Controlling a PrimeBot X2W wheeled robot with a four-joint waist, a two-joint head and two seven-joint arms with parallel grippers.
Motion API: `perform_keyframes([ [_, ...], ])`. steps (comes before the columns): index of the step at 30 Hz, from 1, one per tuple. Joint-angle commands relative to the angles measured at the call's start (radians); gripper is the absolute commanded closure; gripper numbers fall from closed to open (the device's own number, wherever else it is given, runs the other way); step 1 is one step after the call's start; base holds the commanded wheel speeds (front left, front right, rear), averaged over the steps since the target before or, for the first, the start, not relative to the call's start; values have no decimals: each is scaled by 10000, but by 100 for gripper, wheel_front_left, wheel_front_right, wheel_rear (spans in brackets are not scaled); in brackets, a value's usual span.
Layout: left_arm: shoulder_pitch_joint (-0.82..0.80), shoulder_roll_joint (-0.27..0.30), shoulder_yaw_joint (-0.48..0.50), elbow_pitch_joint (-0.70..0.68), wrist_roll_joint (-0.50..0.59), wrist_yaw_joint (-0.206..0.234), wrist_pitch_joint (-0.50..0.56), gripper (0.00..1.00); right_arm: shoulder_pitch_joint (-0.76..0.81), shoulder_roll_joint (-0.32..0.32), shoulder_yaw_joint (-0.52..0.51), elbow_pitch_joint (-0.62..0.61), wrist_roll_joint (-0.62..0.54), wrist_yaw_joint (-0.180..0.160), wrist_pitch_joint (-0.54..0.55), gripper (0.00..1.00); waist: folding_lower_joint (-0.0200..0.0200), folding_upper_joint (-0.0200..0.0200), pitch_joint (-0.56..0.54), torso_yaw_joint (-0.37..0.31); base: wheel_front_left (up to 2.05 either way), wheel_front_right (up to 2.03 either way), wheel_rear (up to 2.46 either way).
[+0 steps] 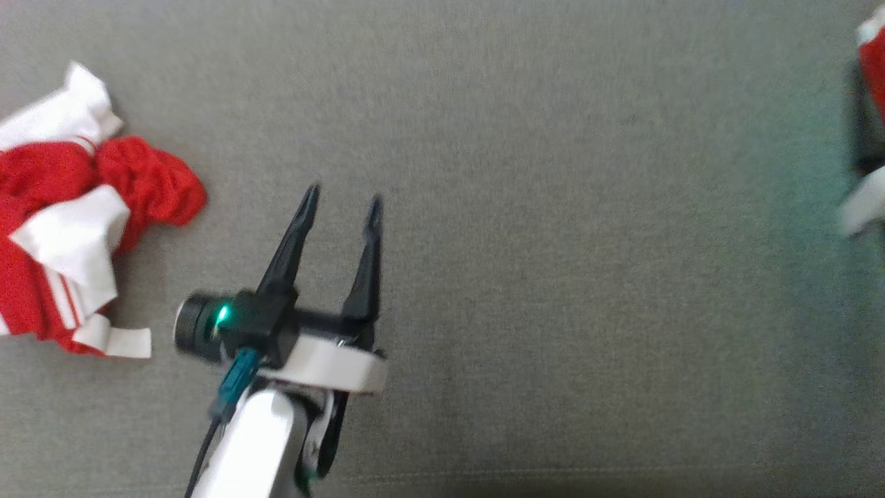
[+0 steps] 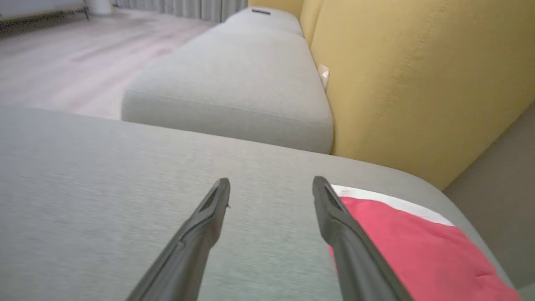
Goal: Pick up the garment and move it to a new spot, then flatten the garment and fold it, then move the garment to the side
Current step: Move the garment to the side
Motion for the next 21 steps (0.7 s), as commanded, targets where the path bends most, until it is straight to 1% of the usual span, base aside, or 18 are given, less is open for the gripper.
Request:
perform_keyframes([
  [1, 82, 16, 423, -215, -41, 40, -51, 0, 327, 67, 216, -204, 116, 63, -328, 0, 3, 0, -1063, 158, 0, 0, 0],
  [5, 926, 16, 885, 37, -190, 35, -51, 0, 987, 1402, 828, 231, 458, 63, -1692, 0, 3, 0, -2033, 347, 0, 0, 0],
  [8, 1551, 16, 1238, 145, -276, 11, -51, 0, 1524, 2166, 1208, 649, 622, 63, -2586, 0, 3, 0, -2704, 521, 0, 0, 0],
  [11, 2134, 16, 1583, 180, -358, 3, -51, 0, 2182, 2701, 1364, 811, 598, 63, -3036, 0, 3, 0, -3289, 674, 0, 0, 0],
  [14, 2595, 16, 1781, 176, -272, -141, -51, 0, 3025, 3167, 1361, 927, 302, 63, -3131, 0, 3, 0, -3676, 841, 0, 0, 0],
  [18, 3086, 16, 2055, 61, -259, -285, -51, 0, 4107, 3664, 881, 233, -316, 63, -3145, 0, 3, 0, -4028, 887, 0, 0, 0],
  [19, 3312, 16, 2097, -33, -210, -341, -51, 0, 4672, 3870, 502, -249, -547, 63, -3146, 0, 3, 0, -4162, 894, 0, 0, 0],
  [21, 3509, 16, 2126, -111, -130, -409, -51, 0, 5173, 3993, 251, -806, -754, 63, -3147, 0, 3, 0, -4266, 872, 0, 0, 0],
])
